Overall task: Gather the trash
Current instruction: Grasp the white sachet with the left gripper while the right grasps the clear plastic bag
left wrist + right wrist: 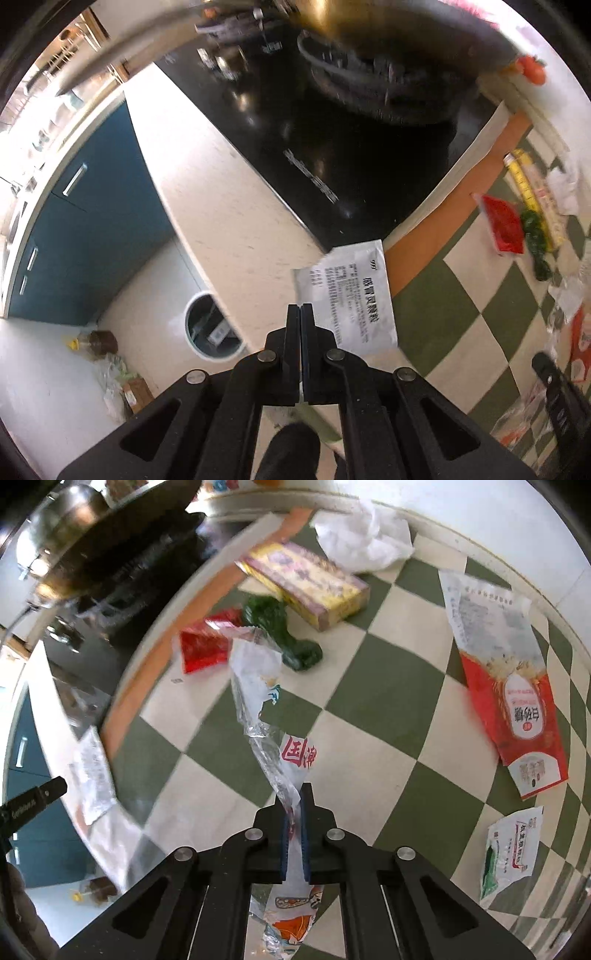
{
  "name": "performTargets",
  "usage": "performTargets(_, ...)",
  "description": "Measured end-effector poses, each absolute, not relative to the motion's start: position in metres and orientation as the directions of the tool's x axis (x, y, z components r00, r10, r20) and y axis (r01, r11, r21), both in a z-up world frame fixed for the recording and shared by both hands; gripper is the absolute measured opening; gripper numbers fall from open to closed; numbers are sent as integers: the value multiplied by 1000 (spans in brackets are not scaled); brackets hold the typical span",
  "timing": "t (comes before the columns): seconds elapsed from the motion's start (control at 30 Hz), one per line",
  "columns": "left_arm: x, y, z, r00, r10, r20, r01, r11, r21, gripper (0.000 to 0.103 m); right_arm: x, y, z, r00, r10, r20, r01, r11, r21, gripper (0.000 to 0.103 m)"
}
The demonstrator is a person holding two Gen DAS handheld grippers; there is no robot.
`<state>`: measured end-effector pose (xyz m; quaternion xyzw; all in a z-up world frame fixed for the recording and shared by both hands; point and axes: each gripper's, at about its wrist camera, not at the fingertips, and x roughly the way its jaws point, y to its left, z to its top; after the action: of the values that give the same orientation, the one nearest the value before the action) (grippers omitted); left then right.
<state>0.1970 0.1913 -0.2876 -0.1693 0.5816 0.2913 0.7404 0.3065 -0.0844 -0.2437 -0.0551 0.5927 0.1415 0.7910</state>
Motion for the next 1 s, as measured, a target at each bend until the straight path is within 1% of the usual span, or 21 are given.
performTargets(0.17,157,212,-249,227,260,-939,-653,755,51,0,287,-70,-214,258,250,-933,-322,933,161,5)
performTargets(0.23,142,220,-240,249,246,-937,-671,741,17,0,277,-56,-206,261,272,-926,-338,924,176,5)
performTargets(0.27,139,224,-238,267,217,-939,-674,739,-21,0,271,-52,-200,260,282,-924,-347,920,183,5)
performTargets(0.3,132,233,-242,303,142,-943,-674,731,-107,0,261,-48,-196,264,282,-922,-352,919,180,5)
performTargets(0.4,132,242,-265,353,-21,-935,-677,685,-271,1,256,-43,-198,290,252,-923,-349,926,143,5)
performTargets(0.43,137,244,-280,365,-97,-926,-669,664,-333,4,256,-44,-202,290,240,-926,-334,932,137,5)
performTargets(0.5,151,239,-300,352,-186,-917,-663,643,-384,12,267,-45,-215,288,217,-933,-303,945,126,5)
performTargets(0.53,164,234,-313,345,-227,-911,-652,640,-406,20,270,-50,-219,290,204,-935,-282,952,121,5)
performTargets(0.57,170,231,-318,339,-236,-911,-647,644,-408,27,274,-54,-223,293,196,-936,-268,956,117,5)
performTargets(0.67,194,214,-331,292,-231,-928,-617,696,-368,31,283,-65,-231,307,175,-935,-239,966,102,5)
performTargets(0.7,198,210,-330,282,-211,-936,-609,714,-344,35,286,-69,-232,311,172,-935,-232,967,101,5)
performTargets(0.73,205,206,-327,280,-176,-944,-598,737,-315,57,288,-73,-232,315,170,-934,-226,969,101,5)
performTargets(0.77,208,204,-327,257,-152,-954,-596,752,-281,73,290,-78,-232,321,170,-932,-215,971,103,5)
performTargets(0.83,216,199,-331,216,-86,-973,-600,774,-201,75,295,-86,-235,323,167,-932,-195,975,108,5)
performTargets(0.93,223,191,-332,207,-28,-978,-592,793,-148,75,303,-97,-242,314,161,-936,-168,979,112,5)
performTargets(0.97,225,188,-332,211,-17,-977,-586,798,-140,69,307,-101,-245,311,158,-937,-158,981,113,5)
performTargets(1.0,229,182,-331,213,18,-977,-575,811,-110,59,310,-104,-250,305,155,-940,-149,982,114,5)
